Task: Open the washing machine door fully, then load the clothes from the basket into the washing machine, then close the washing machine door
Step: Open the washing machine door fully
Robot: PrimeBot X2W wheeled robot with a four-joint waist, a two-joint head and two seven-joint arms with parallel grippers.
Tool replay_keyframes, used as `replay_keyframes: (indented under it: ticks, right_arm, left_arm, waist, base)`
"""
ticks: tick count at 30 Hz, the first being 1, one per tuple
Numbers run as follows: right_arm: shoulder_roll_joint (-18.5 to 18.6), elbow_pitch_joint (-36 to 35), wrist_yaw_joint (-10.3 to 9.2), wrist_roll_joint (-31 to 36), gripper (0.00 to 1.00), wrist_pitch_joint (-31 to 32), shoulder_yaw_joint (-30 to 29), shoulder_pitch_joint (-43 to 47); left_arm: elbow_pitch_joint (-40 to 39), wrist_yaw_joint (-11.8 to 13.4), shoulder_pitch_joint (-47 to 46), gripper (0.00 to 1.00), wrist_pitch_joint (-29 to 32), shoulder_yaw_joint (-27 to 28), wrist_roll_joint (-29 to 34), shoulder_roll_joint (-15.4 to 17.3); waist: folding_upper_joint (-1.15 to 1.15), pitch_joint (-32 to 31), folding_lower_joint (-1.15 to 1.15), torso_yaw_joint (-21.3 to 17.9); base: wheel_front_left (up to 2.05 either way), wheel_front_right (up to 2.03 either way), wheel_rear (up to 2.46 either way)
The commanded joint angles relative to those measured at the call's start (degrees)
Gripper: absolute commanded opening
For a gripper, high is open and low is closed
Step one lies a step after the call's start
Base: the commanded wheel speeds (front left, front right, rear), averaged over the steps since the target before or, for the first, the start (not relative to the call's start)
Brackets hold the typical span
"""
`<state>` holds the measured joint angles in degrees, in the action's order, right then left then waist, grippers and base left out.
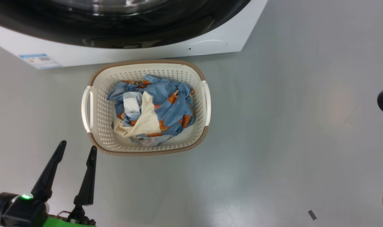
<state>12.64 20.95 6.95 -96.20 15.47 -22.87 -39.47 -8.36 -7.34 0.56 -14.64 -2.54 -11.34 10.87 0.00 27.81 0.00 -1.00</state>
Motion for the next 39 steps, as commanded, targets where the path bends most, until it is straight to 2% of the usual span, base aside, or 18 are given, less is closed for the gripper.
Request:
replay_keyframes:
  ticks: [1,9,17,39]
  right_arm:
    - [0.33,-1.13,0.54,0.29,0.00,1.30,0.73,-1.72]
    - [0.83,1.35,0.54,0.35,0.00,8.39,0.48,-7.98]
    - [0.95,1.96,0.54,2.36,0.00,12.31,1.81,-12.42]
    - [0.92,2.56,0.54,6.51,0.00,17.60,7.87,-22.44]
  left_arm:
    - [-1.64,-0.14,-0.86,1.00,-0.36,2.25,-0.19,1.17]
    - [-1.95,-0.14,-0.49,1.00,-0.36,2.56,-0.21,0.89]
    - [-1.63,-0.14,-0.30,1.00,-0.36,1.84,-0.39,-0.12]
    - [-1.13,-0.14,0.26,1.00,-0.36,1.43,-0.75,-2.75]
  waist:
    - [0.00,0.75,0.00,0.87]
    - [0.00,1.65,0.00,2.89]
    - [0.00,2.07,0.00,5.40]
    - [0.00,2.82,0.00,11.12]
  base:
    - [0.00,0.00,0.00]
    - [0.00,0.00,0.00]
    - [0.00,0.00,0.00]
    - [0.00,0.00,0.00]
